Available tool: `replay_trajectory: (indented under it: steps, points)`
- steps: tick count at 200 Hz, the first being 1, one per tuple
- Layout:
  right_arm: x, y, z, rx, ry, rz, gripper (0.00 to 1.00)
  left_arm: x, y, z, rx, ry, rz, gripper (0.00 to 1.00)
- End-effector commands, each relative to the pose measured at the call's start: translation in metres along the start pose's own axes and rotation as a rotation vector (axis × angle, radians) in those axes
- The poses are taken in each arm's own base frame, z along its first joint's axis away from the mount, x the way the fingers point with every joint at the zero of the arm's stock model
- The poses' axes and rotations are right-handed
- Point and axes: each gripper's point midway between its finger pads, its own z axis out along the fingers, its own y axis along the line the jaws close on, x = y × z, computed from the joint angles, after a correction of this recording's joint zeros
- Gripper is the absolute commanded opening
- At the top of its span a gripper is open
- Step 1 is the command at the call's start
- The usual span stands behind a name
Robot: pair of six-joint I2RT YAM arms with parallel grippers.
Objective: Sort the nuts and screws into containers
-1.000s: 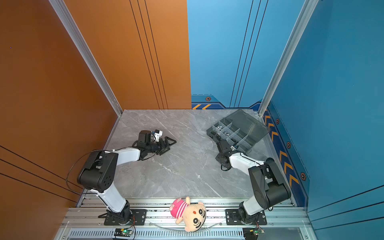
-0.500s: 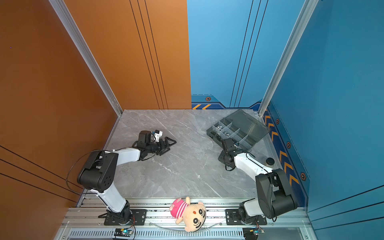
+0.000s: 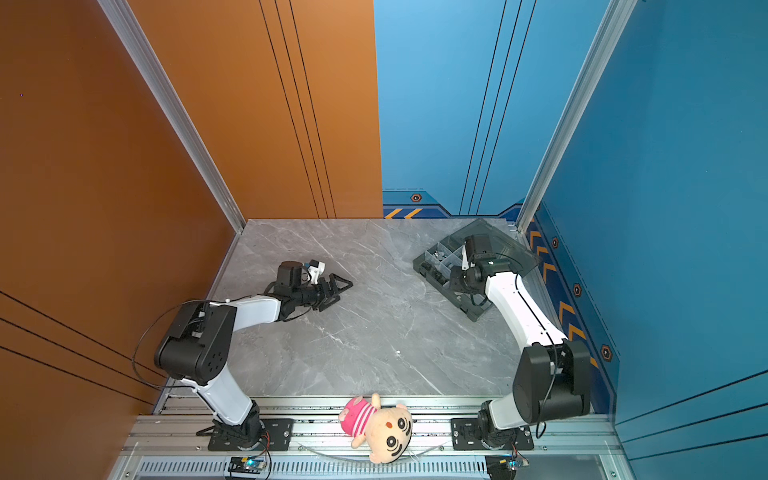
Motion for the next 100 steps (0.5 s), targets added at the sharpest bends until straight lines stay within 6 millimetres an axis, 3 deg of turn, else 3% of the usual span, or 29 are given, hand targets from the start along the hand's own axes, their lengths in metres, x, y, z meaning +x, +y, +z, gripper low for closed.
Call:
replay_trajectory:
  steps: [1, 64, 100]
  points:
    - [-0.001, -0.007, 0.002, 0.007, 0.06, -0.193, 0.0, 0.001, -0.003, -0.003, 0.017, 0.003, 0.005, 0.98]
    - [-0.016, -0.031, 0.021, 0.057, 0.111, -0.448, 0.0, 0.002, -0.004, -0.003, 0.014, -0.002, 0.005, 0.98]
    - [-0.016, -0.037, 0.03, 0.079, 0.12, -0.482, 0.0, 0.001, -0.006, -0.003, 0.017, -0.003, 0.006, 0.98]
